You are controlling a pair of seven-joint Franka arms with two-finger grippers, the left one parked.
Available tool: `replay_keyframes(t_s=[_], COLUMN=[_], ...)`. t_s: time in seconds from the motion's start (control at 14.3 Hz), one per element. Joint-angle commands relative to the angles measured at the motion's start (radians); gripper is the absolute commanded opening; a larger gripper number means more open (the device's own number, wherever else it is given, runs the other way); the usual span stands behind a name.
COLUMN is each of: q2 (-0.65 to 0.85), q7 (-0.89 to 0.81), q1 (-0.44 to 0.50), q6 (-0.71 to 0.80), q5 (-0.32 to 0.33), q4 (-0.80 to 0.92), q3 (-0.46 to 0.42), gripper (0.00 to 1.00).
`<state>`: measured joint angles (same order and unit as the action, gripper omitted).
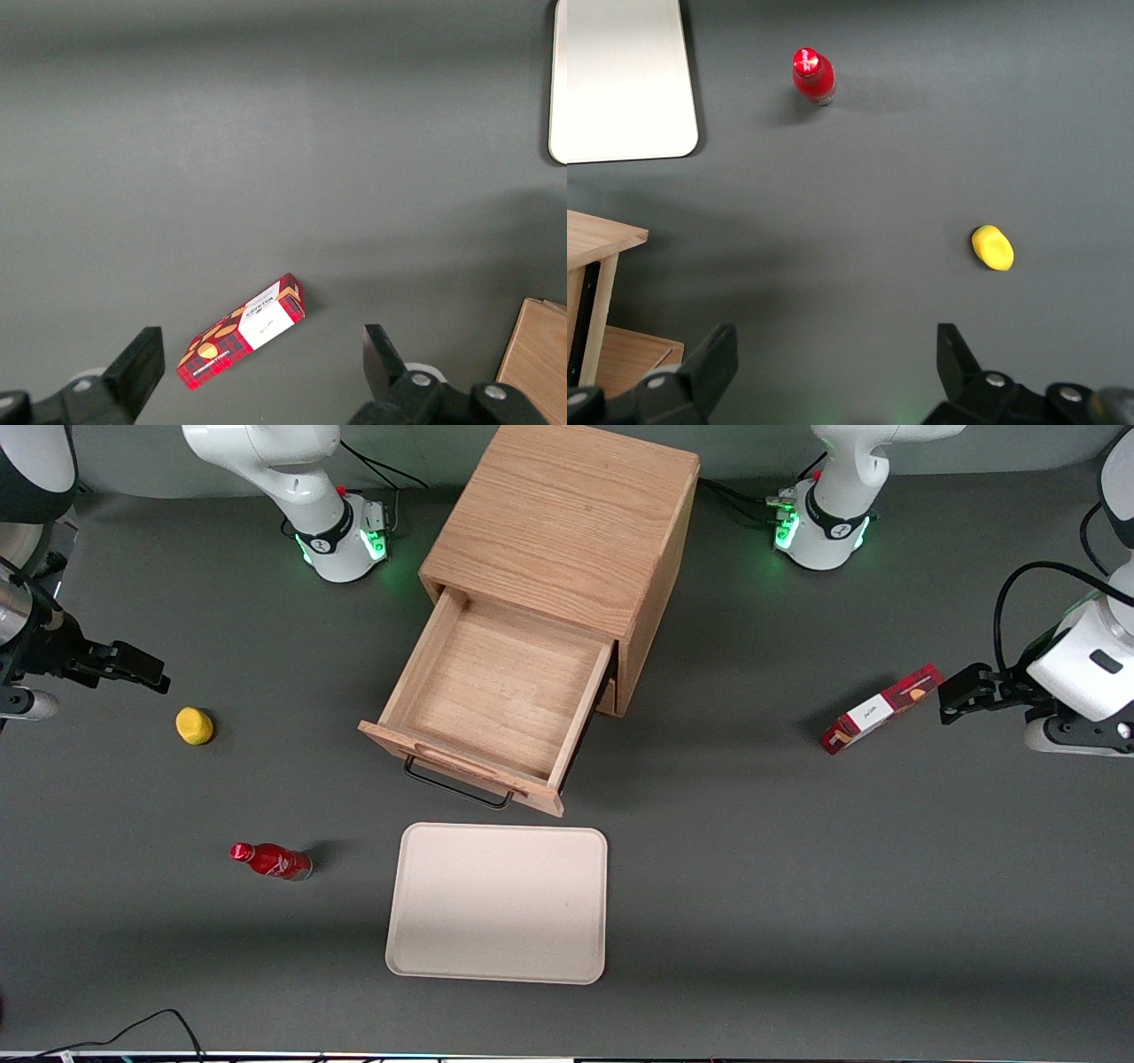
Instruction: Close top drawer
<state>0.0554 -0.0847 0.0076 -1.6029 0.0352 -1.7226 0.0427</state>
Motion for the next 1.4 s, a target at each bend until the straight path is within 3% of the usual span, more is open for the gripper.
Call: replay_keyframes(t_s=[0.0, 0.91, 1.12, 1.33], q2=[-0.017, -0.037, -0.043, -0.071], q7=[0.002, 0.023, 0.035, 0.258], q1=[0.009, 0.014, 0.012, 0.012], q6=[0.024, 0.075, 0.093, 0.086], q5=[0.008, 0.006, -0.032, -0.050], q4=[0.040, 0.114, 0.117, 0.153], q3=[0.002, 0.003, 0.006, 0.006], gripper=[1.00, 1.00, 1.00, 1.00])
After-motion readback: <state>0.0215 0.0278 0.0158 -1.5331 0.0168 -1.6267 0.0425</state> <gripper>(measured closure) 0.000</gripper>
